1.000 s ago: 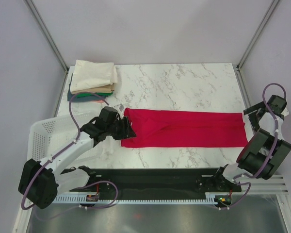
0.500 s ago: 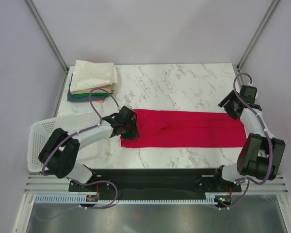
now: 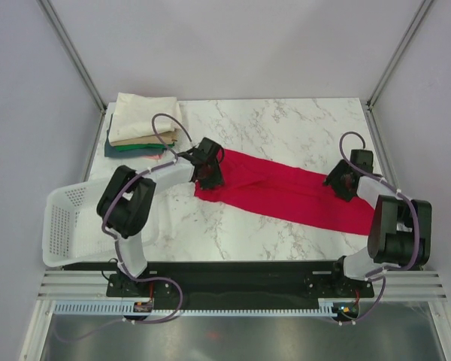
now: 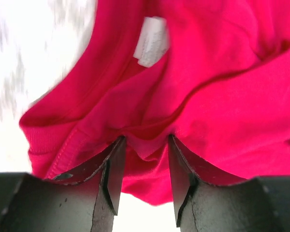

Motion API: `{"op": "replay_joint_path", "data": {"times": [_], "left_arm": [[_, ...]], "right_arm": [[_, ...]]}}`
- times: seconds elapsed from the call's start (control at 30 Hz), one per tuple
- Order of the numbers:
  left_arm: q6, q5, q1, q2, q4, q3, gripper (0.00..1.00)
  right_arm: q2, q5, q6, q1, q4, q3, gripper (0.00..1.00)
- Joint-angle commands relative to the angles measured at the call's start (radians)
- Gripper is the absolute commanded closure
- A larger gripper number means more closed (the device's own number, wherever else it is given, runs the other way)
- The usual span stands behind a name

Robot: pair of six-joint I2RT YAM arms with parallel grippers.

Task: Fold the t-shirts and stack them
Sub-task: Fold the tshirt

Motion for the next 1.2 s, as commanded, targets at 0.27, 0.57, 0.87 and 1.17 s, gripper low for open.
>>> {"op": "replay_joint_path", "data": {"times": [0.27, 0.57, 0.87, 1.17], "left_arm": [[0.253, 0.075, 0.126, 0.779, -0.258, 1.294, 0.51], [0.207, 0.222, 0.118, 0.865, 0.231, 1.46, 0.37], [0.296, 0.195, 0.1, 0.24, 0.156, 0.899, 0.14], [0.327, 0.141, 0.101, -0.515, -0.013, 0.018, 0.16]], "right_arm": [[-0.467, -0.144, 0.19, 0.113, -0.197, -0.236, 0.32], [-0.896, -0.189, 0.226, 0.163, -0.435, -0.144, 0.23], [-0.331, -0.117, -0.028, 0.212, -0.242, 0.059, 0.29], [0.092, 0.017, -0.147, 0.427, -0.197, 0.439, 0.24]]}}
